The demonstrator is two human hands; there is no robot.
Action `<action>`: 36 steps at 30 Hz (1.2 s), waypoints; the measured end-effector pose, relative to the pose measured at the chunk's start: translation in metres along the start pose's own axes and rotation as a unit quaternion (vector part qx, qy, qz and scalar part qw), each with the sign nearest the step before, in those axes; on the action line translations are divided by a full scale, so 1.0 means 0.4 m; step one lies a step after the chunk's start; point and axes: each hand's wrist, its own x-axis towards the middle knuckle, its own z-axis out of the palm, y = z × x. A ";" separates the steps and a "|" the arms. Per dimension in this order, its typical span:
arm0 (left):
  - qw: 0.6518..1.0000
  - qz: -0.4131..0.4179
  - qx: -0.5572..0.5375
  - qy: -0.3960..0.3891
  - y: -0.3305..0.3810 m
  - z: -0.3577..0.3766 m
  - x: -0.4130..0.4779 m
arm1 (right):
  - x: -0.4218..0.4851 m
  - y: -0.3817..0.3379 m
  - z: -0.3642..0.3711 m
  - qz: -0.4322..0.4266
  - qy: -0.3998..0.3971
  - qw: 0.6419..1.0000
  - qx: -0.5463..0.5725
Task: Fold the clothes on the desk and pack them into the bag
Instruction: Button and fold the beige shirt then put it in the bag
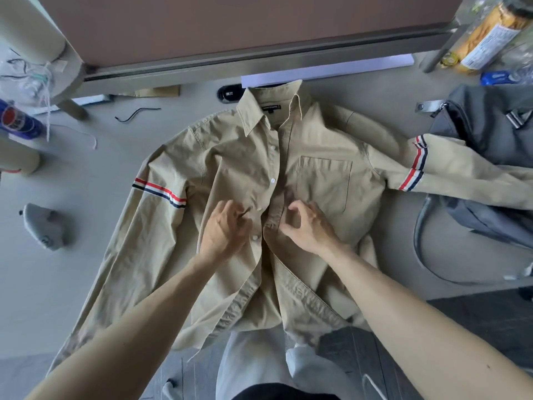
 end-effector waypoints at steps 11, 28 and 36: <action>0.960 -0.108 0.152 -0.210 -0.100 -0.003 -0.423 | -0.376 0.145 0.111 -0.013 -0.055 0.988 -0.145; 0.974 -0.043 0.050 -0.219 0.045 0.184 -0.595 | -0.536 0.119 0.048 -0.109 0.049 0.993 0.010; 0.987 -0.022 -0.014 -0.161 -0.014 0.181 -0.626 | -0.555 0.104 0.150 -0.149 -0.185 0.971 0.031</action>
